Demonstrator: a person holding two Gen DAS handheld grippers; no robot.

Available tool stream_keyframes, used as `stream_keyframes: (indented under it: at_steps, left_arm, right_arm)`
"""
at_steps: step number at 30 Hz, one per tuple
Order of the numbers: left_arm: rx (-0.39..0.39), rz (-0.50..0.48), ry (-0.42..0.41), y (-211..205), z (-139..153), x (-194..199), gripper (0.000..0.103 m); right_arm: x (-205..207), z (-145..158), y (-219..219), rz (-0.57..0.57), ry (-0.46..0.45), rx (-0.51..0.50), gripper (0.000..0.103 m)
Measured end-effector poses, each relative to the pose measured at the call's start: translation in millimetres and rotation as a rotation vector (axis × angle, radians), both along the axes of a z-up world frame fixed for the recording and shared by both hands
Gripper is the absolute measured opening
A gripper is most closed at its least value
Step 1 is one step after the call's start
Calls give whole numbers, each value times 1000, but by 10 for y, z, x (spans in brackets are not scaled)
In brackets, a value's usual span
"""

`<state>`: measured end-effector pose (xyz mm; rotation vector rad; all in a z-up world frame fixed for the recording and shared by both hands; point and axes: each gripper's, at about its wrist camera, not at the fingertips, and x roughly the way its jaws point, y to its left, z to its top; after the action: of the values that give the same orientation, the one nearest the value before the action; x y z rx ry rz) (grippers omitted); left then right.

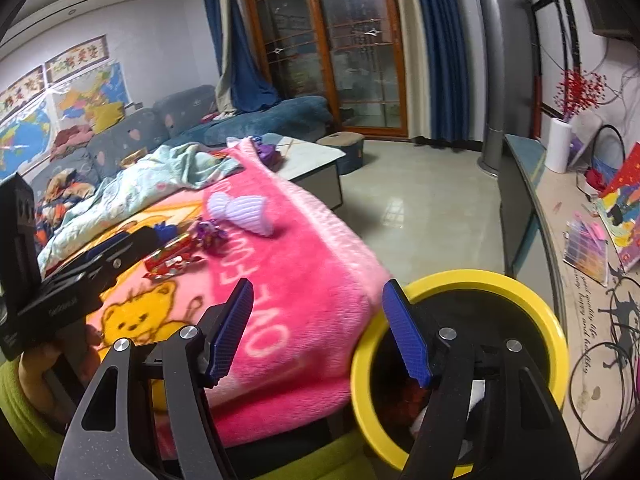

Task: Collect trash
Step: 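Move both grippers back over the remaining trash on the blanket, then grasp the blue wrapper with the left gripper while the right gripper grasps the purple candy wrapper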

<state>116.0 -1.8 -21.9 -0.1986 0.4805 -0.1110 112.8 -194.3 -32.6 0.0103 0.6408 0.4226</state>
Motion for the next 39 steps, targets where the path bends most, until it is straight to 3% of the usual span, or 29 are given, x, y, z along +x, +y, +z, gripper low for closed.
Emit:
stream_keyframes:
  at_steps: [21,35,39]
  left_arm:
    - [-48,155,-17,685,35,-65,92]
    - [-96,281,40,1282,-146,-26,92]
    - [-114,299,62,1395,-223,12,83]
  right_arm:
    - [1,-24,837,155,-7,1,65]
    - [366,-197,1463,218,11,-1,64]
    - [524,-272,1623,227,22,-16,61]
